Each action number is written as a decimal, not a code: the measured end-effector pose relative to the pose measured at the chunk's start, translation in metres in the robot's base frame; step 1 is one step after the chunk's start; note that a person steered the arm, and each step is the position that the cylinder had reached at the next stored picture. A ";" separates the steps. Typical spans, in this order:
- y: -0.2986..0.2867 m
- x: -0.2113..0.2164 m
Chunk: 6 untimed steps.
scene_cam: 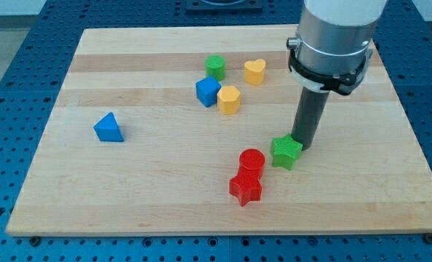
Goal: Place the green star to the right of the red circle
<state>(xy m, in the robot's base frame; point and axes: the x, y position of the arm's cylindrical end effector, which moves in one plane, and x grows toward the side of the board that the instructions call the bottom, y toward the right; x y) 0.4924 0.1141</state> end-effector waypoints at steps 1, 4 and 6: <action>-0.001 -0.025; -0.022 -0.009; -0.026 0.008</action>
